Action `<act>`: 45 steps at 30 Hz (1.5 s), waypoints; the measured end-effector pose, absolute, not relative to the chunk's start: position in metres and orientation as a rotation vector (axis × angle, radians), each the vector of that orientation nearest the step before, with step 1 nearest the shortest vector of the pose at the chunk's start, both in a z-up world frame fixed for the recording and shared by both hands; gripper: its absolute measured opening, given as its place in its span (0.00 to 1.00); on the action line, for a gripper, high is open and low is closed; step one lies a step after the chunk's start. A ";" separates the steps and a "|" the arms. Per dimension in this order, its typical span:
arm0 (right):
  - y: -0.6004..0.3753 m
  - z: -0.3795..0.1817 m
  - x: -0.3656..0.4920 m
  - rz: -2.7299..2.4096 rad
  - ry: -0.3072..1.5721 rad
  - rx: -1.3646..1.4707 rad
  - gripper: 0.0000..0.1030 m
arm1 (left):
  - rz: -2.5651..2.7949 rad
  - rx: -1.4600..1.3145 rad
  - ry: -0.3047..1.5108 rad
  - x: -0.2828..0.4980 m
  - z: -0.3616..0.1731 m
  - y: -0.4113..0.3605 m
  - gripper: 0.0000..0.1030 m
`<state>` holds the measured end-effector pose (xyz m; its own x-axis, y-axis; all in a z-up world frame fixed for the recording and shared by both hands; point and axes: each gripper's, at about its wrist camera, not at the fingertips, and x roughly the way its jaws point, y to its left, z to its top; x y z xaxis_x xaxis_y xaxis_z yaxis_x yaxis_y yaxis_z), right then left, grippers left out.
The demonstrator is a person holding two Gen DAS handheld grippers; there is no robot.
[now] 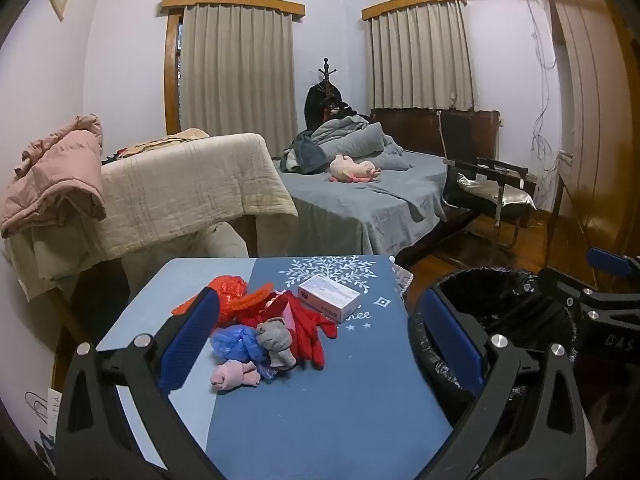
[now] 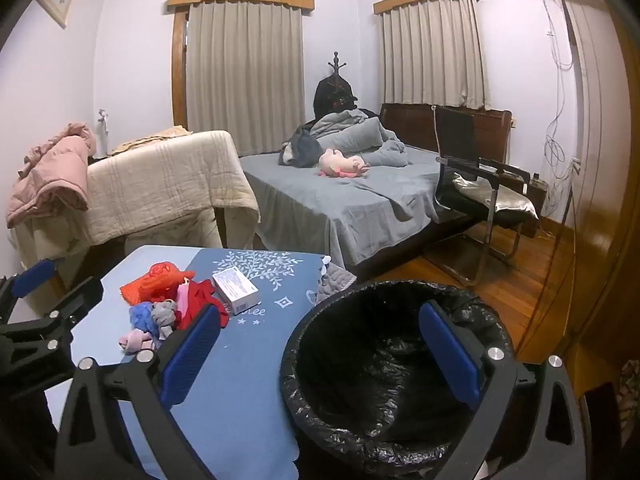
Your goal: Collect trash
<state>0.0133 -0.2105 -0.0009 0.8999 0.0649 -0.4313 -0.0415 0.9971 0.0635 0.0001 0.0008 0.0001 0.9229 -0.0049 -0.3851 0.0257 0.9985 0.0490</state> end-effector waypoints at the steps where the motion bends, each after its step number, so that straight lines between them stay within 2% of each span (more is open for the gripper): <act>1: -0.210 -0.001 0.013 0.055 0.447 0.053 0.94 | -0.016 0.053 0.395 0.000 0.000 0.001 0.95; 45: -0.208 -0.004 0.016 0.056 0.457 0.054 0.94 | -0.018 0.046 0.382 0.000 0.001 0.002 0.95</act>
<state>0.0160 -0.2082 -0.0036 0.8958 0.0663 -0.4395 -0.0422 0.9970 0.0645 -0.0002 0.0020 0.0007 0.9276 -0.0084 -0.3734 0.0258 0.9988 0.0416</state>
